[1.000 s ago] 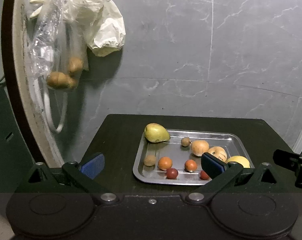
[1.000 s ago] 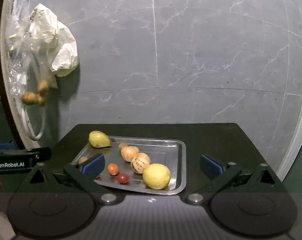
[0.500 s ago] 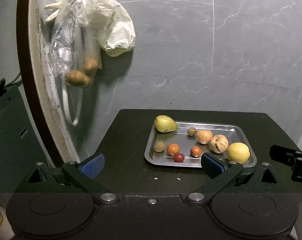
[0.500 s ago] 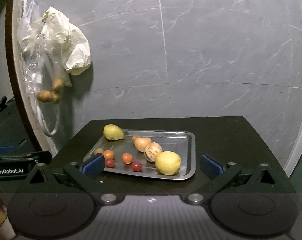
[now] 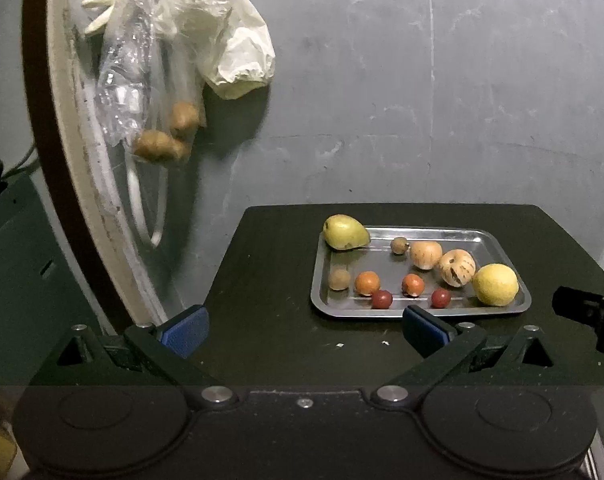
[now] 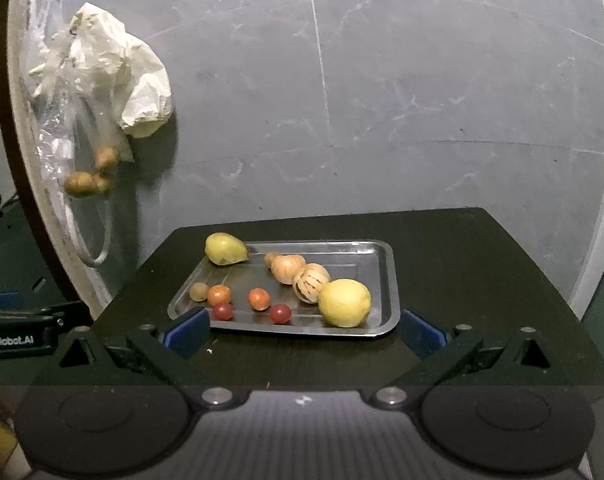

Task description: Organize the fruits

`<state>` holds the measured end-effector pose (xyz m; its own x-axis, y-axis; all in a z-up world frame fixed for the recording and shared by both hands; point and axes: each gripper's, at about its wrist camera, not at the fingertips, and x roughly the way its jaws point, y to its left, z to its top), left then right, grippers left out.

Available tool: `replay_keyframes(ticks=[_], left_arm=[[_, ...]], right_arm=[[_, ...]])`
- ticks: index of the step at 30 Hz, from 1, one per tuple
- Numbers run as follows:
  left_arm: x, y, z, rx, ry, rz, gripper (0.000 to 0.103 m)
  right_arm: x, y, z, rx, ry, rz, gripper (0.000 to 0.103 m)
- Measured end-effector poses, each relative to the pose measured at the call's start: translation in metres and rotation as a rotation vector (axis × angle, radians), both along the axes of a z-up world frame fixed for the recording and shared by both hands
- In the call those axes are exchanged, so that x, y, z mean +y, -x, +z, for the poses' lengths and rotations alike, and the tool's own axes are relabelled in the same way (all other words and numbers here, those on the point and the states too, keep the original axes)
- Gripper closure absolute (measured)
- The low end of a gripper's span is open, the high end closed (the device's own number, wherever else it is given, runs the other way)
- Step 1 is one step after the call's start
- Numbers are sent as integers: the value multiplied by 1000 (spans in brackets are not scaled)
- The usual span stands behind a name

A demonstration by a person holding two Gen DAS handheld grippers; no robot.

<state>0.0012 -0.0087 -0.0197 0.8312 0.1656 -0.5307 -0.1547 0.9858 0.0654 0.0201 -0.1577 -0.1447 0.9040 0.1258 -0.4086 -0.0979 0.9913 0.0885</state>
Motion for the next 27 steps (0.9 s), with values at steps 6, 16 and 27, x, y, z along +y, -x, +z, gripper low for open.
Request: replay_keyframes(ticks=[6,16,27], left_arm=[[16,-5,-1,13,-4,-65,1],[38,-1,-12,7,12,-136,1],[45,3,-20,27,19,-168,1]], right_arm=[[19,5,0,-5,6,-41,0],[42,24,-8,-26,21,-102,0],[49,34,-10,-7,41,-125,0]])
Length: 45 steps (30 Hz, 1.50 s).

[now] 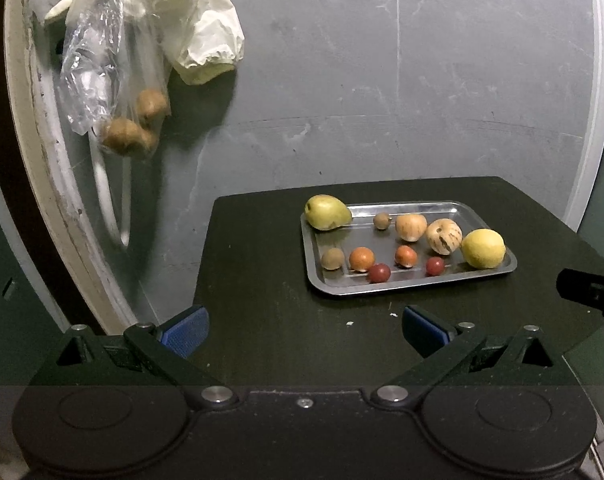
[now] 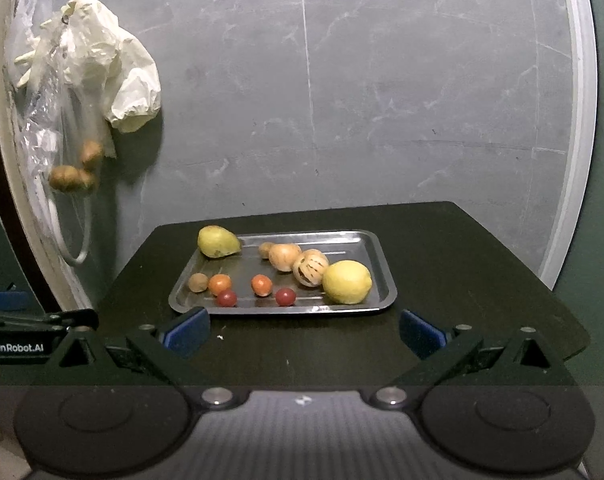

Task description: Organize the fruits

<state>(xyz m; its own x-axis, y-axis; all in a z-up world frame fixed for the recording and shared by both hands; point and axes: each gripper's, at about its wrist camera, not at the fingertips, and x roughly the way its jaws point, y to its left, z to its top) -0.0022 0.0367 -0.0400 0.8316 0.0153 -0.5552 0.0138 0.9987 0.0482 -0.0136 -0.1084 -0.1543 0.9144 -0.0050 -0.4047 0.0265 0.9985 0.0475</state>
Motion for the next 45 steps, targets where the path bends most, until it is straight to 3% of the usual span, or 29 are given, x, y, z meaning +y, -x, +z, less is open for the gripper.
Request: replay_keyframes(ticks=[7,45], left_arm=[[2,3,-6,14,1,-2,1],[6,5,-4,13,0,0,1]], right_arm=[[5,1,-6,44,19,6,0],[2,1,-4,42,21,14,0]])
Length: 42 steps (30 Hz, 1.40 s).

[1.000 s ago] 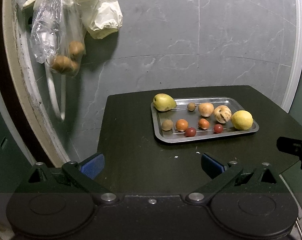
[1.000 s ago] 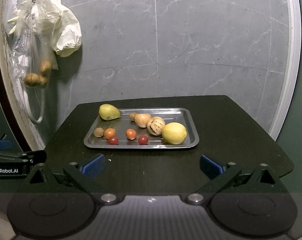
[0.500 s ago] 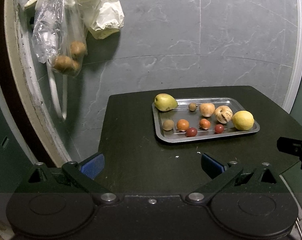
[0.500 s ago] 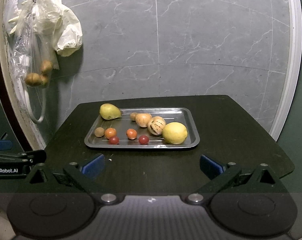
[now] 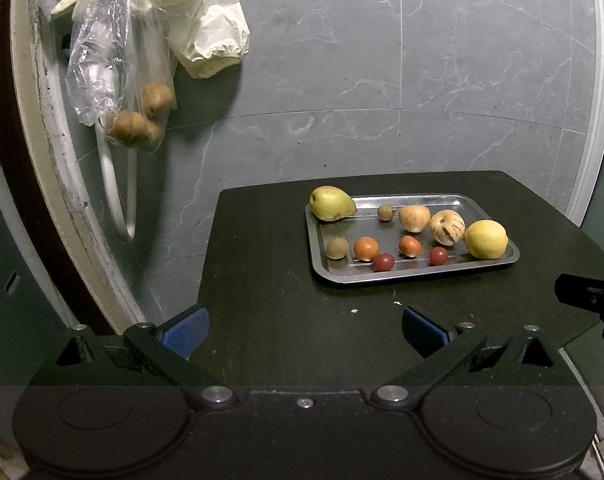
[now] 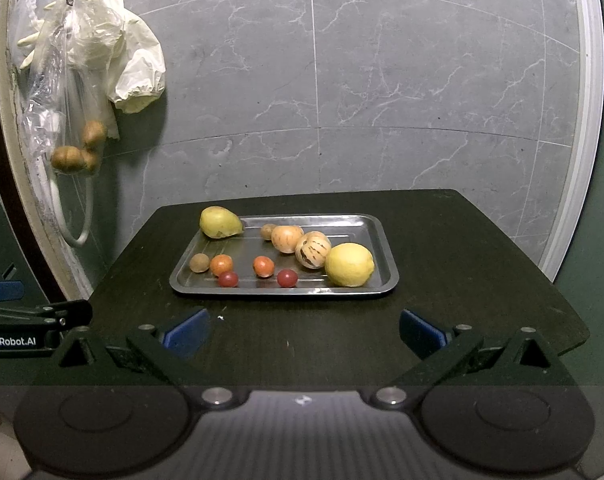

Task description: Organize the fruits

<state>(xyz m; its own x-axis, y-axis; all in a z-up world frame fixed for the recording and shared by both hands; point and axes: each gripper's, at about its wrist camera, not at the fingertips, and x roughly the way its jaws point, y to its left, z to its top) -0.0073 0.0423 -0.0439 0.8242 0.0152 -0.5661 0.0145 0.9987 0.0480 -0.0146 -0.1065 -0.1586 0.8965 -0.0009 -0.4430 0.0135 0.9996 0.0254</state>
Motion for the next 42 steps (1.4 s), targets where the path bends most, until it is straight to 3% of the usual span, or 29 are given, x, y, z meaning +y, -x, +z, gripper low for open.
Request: replay_keyframes(ticks=[42], left_arm=[[-4,6,2,-9,-1,3,1]], right_arm=[[-3,5,0,-8,-3,0,0]])
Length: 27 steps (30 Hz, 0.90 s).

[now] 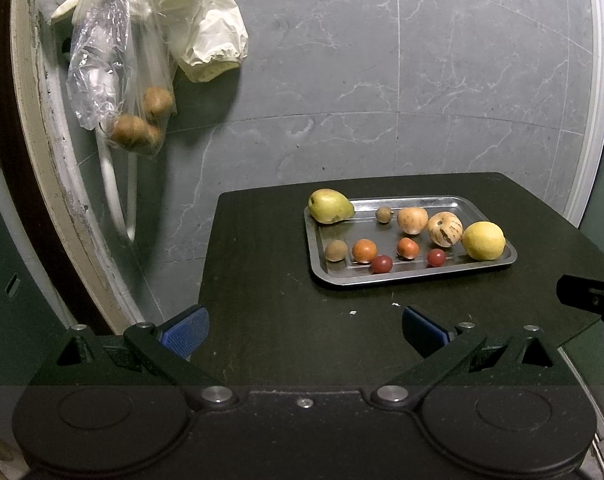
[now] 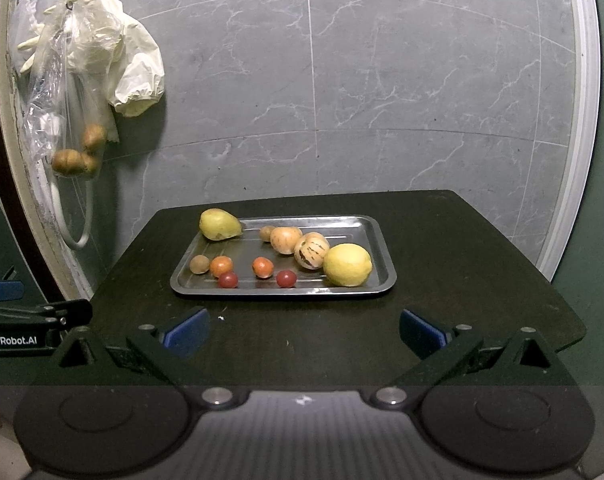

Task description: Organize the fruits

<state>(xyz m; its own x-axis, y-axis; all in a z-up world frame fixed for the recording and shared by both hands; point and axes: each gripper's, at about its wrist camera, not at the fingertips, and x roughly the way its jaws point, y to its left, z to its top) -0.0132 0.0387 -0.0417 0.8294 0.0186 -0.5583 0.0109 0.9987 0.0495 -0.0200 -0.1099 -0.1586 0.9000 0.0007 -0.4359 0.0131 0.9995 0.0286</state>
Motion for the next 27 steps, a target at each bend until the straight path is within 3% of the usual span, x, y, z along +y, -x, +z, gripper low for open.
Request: replay_keyframes(ticks=[27], left_arm=[[-1,-2,0,-5,-8,12,1]], right_arm=[[-4,1,0,2,-4,0,0]])
